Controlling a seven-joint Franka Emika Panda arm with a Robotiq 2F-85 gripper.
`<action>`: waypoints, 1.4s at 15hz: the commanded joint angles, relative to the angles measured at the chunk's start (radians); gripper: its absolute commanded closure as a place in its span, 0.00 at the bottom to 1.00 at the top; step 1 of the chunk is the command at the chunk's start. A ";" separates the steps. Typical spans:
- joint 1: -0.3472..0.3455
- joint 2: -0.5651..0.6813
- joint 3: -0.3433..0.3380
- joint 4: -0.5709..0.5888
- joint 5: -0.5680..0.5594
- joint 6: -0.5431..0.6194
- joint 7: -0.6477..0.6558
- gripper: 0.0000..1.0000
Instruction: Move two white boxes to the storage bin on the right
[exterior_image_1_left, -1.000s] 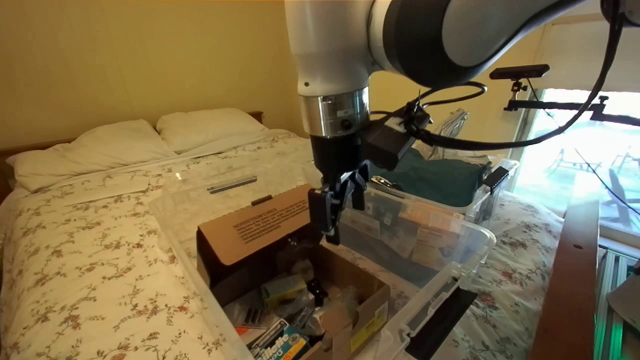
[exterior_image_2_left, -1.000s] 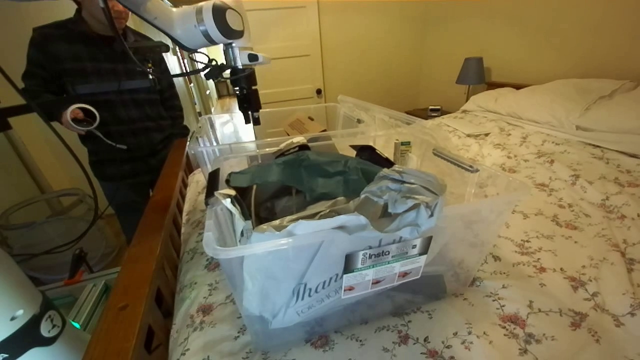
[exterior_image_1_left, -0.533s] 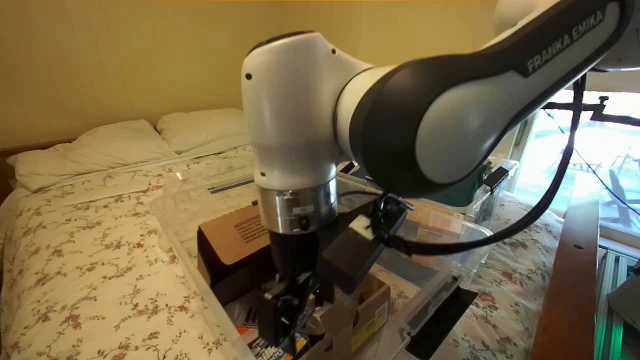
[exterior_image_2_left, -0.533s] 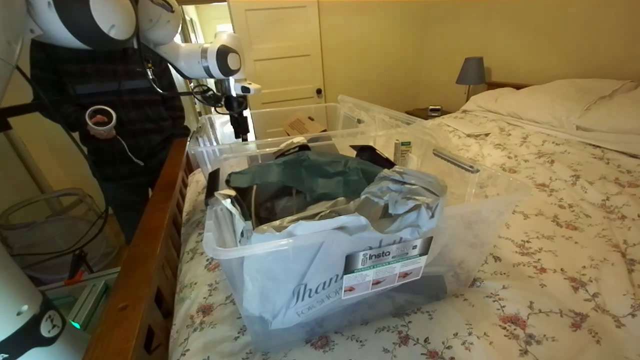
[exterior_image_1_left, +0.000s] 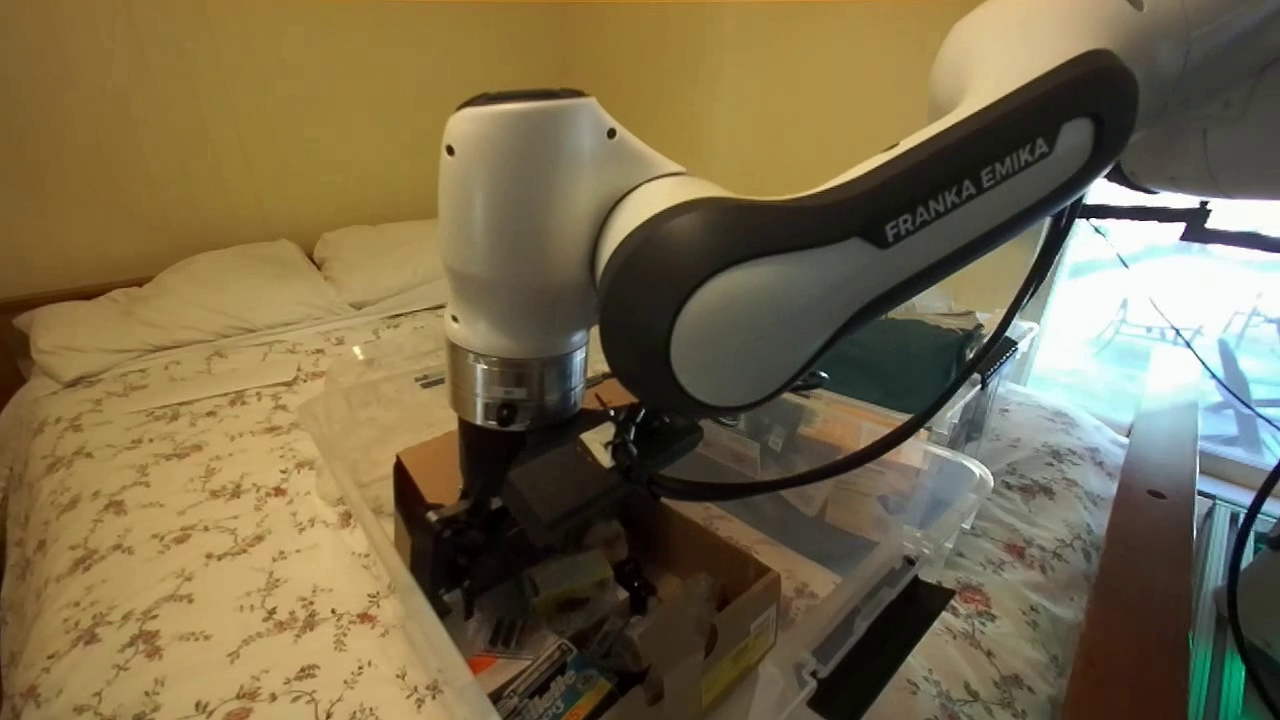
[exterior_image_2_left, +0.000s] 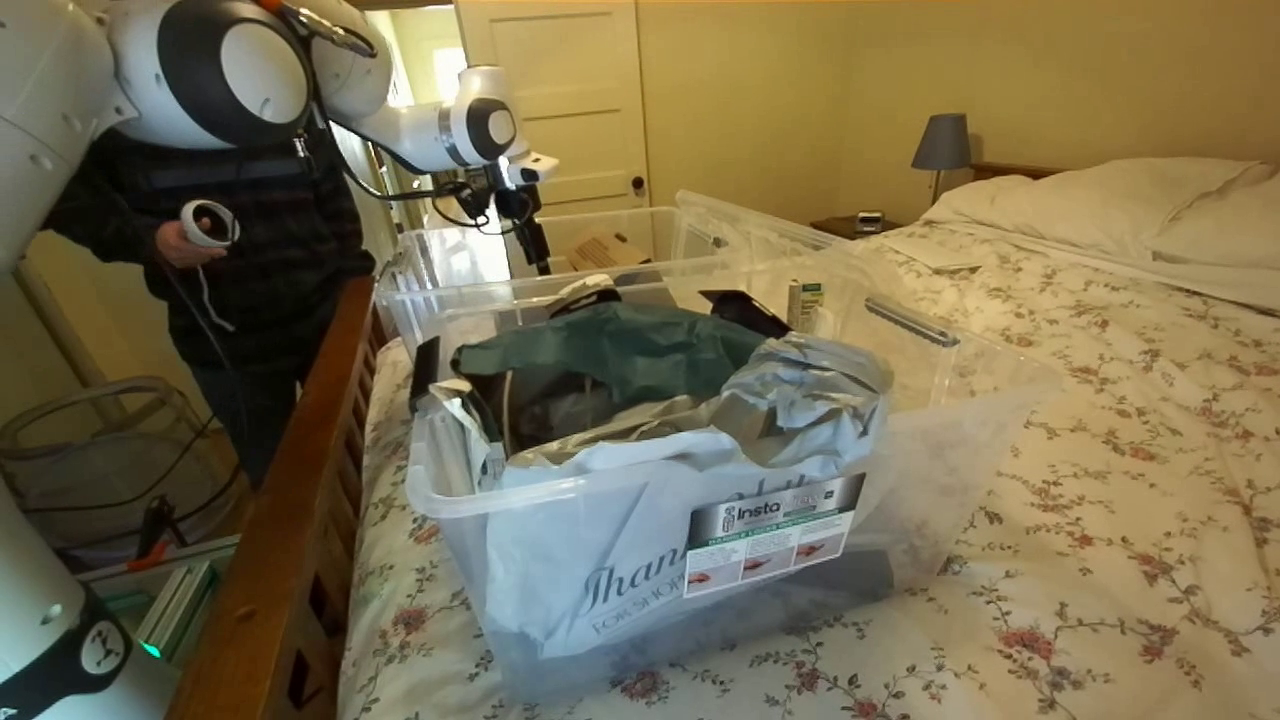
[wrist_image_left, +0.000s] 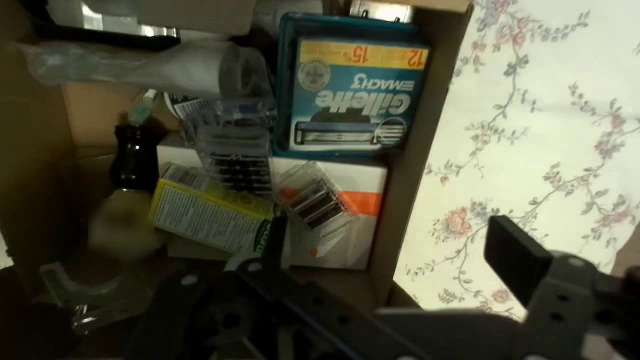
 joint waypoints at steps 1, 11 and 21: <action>0.000 0.006 -0.004 0.012 0.000 -0.002 0.000 0.00; -0.143 -0.011 0.017 -0.028 0.031 -0.121 -0.259 0.00; -0.158 0.006 0.031 -0.035 0.065 -0.294 -0.223 0.00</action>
